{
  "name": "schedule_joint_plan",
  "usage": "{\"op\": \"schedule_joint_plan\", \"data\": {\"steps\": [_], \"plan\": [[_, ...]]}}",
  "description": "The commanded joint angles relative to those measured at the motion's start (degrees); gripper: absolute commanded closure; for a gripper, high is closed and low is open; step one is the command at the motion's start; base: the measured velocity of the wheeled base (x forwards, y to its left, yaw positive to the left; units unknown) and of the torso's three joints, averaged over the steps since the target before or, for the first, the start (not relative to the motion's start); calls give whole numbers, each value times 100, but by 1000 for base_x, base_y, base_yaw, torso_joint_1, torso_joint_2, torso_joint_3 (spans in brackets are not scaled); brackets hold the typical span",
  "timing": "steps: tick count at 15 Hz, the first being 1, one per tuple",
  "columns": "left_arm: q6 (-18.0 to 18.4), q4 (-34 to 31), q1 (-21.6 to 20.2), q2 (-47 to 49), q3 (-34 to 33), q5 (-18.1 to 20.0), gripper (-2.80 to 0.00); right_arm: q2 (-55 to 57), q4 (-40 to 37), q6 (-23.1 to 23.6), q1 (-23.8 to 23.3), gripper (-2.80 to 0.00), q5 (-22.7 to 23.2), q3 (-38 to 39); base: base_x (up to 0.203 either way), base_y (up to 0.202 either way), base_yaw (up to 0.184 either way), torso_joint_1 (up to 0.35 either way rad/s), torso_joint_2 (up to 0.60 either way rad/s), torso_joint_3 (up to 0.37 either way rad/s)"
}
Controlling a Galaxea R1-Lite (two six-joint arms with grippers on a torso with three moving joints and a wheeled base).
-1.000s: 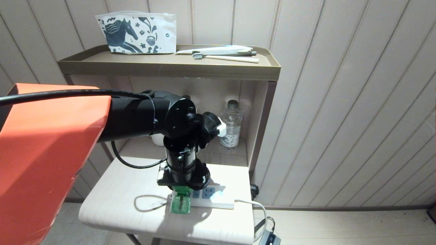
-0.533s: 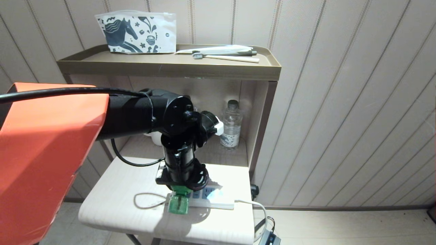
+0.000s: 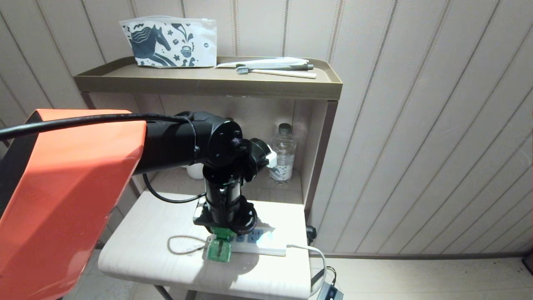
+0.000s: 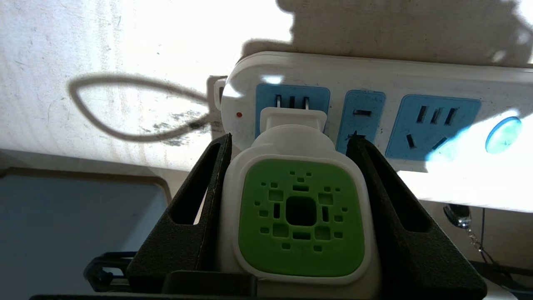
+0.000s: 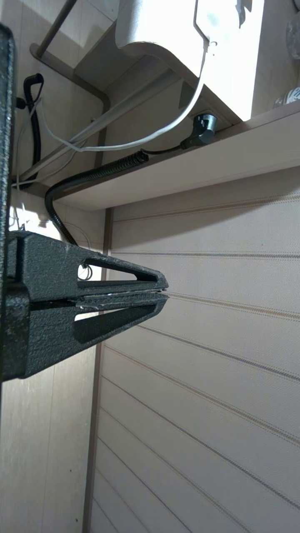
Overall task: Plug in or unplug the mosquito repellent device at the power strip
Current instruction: Insert the plug into the socket
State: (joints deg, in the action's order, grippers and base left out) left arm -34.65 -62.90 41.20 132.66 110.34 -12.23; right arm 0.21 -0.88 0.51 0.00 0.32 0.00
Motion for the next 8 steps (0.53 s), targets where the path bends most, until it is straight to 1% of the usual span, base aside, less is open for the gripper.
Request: {"op": "schedule_joint_plan", "data": {"steps": [1, 4, 6, 8], "plan": [[-16, -11, -34, 94, -3, 1, 0, -3, 0, 2, 0, 0, 3, 0, 0, 0, 0, 0, 0, 0], [-122, 42, -34, 85, -3, 1, 0, -3, 0, 2, 0, 0, 3, 0, 0, 0, 0, 0, 0, 0], [-408, 59, -34, -23, -3, -74, 0, -3, 0, 2, 0, 0, 3, 0, 0, 0, 0, 0, 0, 0], [-511, 83, -25, -135, -21, -130, 0, -3, 0, 2, 0, 0, 3, 0, 0, 0, 0, 0, 0, 0]]}}
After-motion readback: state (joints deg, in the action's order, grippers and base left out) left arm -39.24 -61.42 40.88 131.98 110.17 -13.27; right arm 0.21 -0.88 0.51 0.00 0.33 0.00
